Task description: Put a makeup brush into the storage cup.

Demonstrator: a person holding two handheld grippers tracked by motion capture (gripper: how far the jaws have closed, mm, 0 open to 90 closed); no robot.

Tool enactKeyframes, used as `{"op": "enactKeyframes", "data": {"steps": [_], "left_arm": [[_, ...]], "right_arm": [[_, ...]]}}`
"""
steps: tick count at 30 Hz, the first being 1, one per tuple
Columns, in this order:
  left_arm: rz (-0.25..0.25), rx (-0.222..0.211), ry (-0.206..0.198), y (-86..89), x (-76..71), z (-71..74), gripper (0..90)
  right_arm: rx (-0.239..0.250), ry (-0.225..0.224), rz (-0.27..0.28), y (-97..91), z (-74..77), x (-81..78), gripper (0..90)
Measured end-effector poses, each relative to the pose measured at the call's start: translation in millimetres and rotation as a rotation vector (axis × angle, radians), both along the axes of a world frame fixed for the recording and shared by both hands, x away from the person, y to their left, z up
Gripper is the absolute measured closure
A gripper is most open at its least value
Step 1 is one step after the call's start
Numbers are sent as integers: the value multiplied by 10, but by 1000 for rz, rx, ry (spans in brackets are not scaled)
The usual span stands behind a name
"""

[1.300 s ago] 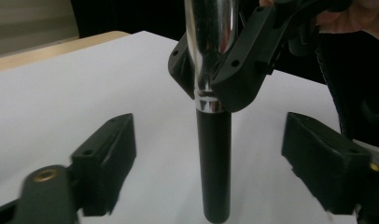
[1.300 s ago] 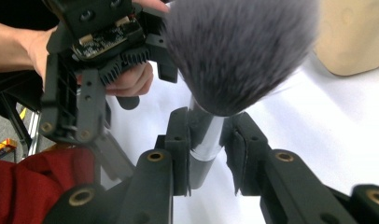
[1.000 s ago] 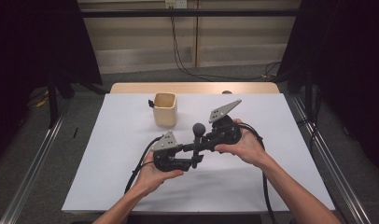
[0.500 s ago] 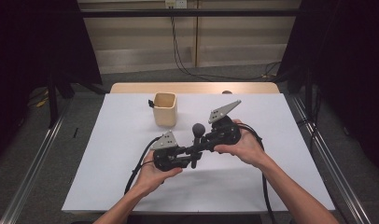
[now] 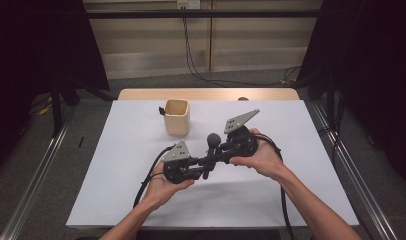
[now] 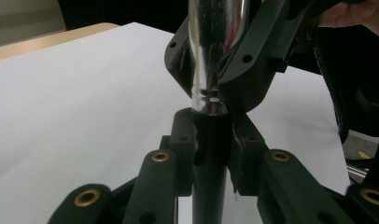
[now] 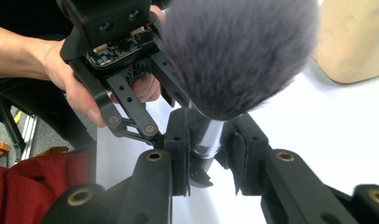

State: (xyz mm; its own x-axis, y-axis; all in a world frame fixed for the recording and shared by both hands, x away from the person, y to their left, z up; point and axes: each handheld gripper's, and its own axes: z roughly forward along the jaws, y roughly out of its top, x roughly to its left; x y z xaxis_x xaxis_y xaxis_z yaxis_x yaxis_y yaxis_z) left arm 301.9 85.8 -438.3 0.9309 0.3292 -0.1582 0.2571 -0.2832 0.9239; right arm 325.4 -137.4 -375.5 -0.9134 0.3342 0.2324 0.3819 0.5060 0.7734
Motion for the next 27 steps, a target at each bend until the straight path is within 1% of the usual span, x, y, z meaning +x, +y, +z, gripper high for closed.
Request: {"op": "enactKeyframes", "data": {"steps": [1,3,4,7,9,11,13,14,15,16,18,19,20,22,23,24,25,26,27], "left_arm": [[0,1,0,1,0,1,745],[6,-1,0,14,8,0,745],[8,-1,3,23,15,0,746],[19,-3,8,49,35,-1,746],[21,-4,11,67,43,2,746],[29,-13,15,79,51,3,745],[32,-10,15,91,57,4,745],[35,-6,11,98,60,7,745],[36,-6,9,103,64,8,745],[37,-7,12,107,65,9,746],[38,-9,6,118,74,8,745],[42,-2,5,128,79,9,745],[46,-7,8,133,83,5,746],[51,0,4,159,101,9,746],[53,-2,3,171,106,13,745],[60,-6,-1,182,110,17,746],[60,-7,0,197,114,24,746],[64,-9,-2,210,115,30,745],[68,-12,-2,221,117,34,746]], "right_arm": [[7,0,-1,-4,-2,-1,706],[19,1,-7,-13,-2,-10,663],[17,-8,-10,-19,-3,-15,656],[29,-10,-28,-47,-14,-27,571],[37,-14,-41,-74,-26,-30,552],[58,-18,-56,-103,-38,-29,469],[71,-32,-55,-125,-48,-39,440],[77,-36,-56,-135,-54,-45,393],[77,-40,-66,-141,-61,-51,325],[82,-45,-81,-147,-70,-54,280],[85,-44,-92,-168,-87,-57,239],[89,-44,-106,-178,-93,-58,178],[101,-41,-124,-187,-100,-59,133],[112,-47,-142,-216,-114,-67,101],[114,-44,-153,-227,-123,-71,51],[110,-54,-169,-239,-131,-79,0],[112,-64,-179,-258,-141,-87,0],[120,-69,-183,-279,-151,-94,19],[116,-69,-198,-298,-156,-97,22]]}}
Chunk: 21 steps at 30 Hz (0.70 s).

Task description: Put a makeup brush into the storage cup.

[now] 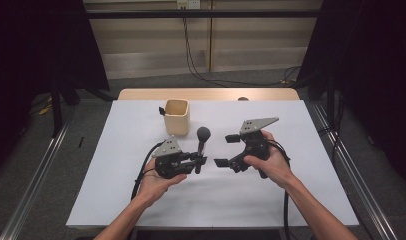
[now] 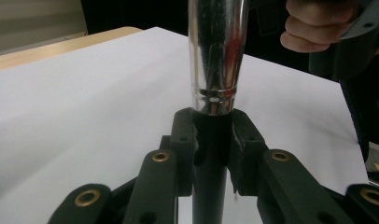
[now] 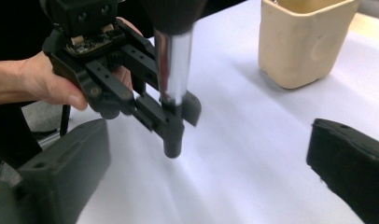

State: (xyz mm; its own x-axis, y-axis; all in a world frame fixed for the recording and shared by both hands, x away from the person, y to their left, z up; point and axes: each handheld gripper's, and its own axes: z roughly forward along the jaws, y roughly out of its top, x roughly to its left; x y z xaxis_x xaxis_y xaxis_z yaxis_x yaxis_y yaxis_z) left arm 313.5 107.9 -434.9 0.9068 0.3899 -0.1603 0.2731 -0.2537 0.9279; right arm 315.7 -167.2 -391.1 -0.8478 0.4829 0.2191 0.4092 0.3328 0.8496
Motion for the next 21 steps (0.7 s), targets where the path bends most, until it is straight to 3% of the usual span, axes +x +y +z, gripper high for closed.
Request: {"op": "enactKeyframes", "data": {"steps": [2,4,9,15,21], "left_arm": [[8,1,-3,26,6,7,746],[14,-1,-5,49,9,15,746],[29,-6,-6,102,16,29,745],[46,-9,-5,172,60,23,745],[59,-19,-9,211,63,42,746]], "right_arm": [[-9,3,-36,-35,-6,-6,20],[13,1,-46,-77,-22,-18,15],[12,-29,-99,-161,-68,-77,14],[2,-22,-161,-257,-101,-129,13],[-3,-43,-186,-357,-170,-200,15]]}}
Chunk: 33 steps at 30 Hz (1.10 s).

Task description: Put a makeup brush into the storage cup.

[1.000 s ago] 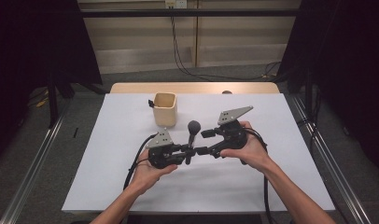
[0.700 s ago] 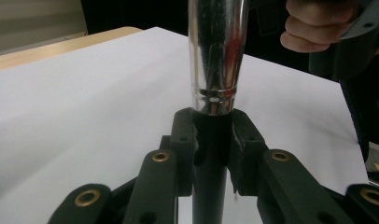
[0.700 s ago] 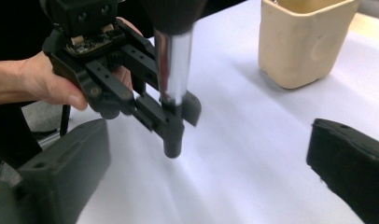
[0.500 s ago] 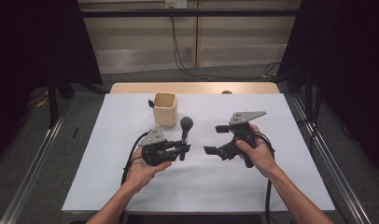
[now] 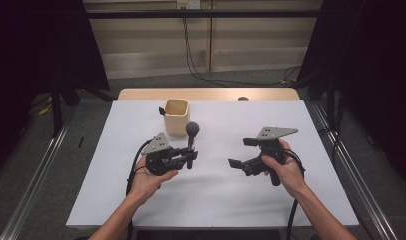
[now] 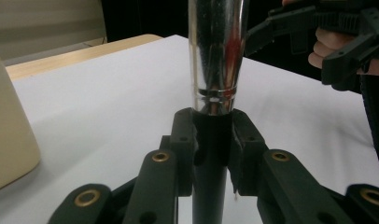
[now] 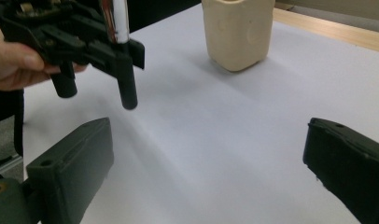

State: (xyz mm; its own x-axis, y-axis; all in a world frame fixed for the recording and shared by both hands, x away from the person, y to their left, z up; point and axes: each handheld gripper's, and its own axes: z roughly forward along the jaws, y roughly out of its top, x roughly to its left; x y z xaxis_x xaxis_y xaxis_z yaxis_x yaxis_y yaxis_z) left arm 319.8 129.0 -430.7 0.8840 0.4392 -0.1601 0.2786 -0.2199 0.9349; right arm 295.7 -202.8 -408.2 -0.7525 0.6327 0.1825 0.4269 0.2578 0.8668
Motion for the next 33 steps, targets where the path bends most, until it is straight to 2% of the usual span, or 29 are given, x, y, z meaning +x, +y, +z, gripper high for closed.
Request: {"op": "enactKeyframes", "data": {"steps": [3,6,8,12,17,23,26,28,32,33], "left_arm": [[7,-2,5,28,16,-1,745],[18,-10,6,58,22,9,745],[31,-21,2,79,24,21,745],[47,-25,-4,148,34,57,745],[78,-41,-6,216,70,79,745],[97,-47,-12,246,113,101,745],[104,-43,-13,272,122,112,745],[107,-43,-17,288,134,112,745],[100,-14,-12,287,132,130,745],[101,-19,-19,287,136,140,745]], "right_arm": [[10,-25,-40,-47,-29,-44,15],[42,-62,-81,-93,-54,-107,12],[36,-90,-114,-125,-80,-154,9],[47,-106,-165,-212,-143,-236,8],[83,-102,-195,-349,-209,-329,8],[85,-145,-280,-501,-261,-416,3],[92,-160,-315,-568,-306,-447,4],[98,-152,-335,-599,-324,-469,5],[82,-175,-362,-649,-346,-522,5],[86,-181,-371,-666,-356,-538,5]]}}
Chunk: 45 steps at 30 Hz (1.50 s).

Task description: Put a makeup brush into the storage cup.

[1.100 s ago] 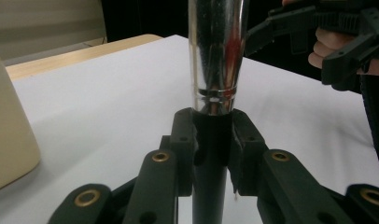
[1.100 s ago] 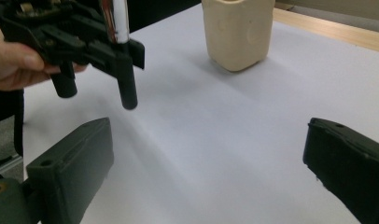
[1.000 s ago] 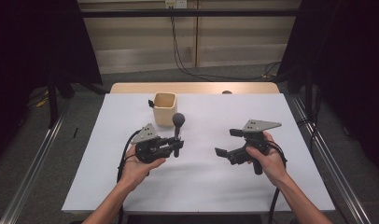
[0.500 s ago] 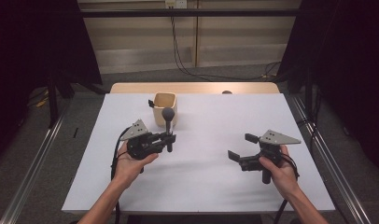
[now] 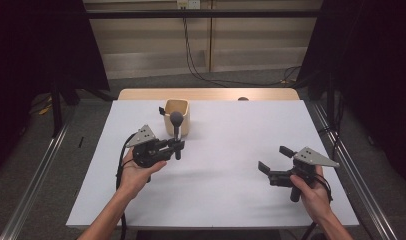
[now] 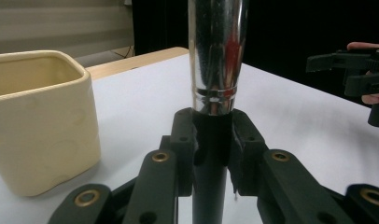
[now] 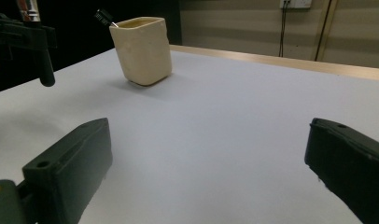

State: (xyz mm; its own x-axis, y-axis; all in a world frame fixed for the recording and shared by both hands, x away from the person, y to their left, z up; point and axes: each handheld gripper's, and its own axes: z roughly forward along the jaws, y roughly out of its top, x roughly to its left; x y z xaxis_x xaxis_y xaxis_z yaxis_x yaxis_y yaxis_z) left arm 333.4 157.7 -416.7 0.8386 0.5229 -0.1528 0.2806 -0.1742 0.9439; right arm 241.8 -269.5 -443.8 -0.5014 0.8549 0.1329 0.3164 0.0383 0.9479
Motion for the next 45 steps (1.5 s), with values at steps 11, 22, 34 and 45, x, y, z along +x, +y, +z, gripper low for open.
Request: {"op": "enactKeyframes", "data": {"steps": [11,22,34,45], "left_arm": [[29,7,-18,58,104,137,745],[103,-10,-39,79,312,272,746],[170,-35,-79,124,547,470,745],[193,-62,-115,102,681,660,745]], "right_arm": [[-14,-51,-45,-180,-116,-147,1],[-17,-72,-28,-214,-140,-187,0],[14,-52,-9,-231,-139,-199,0],[14,-30,-9,-207,-155,-180,0]]}}
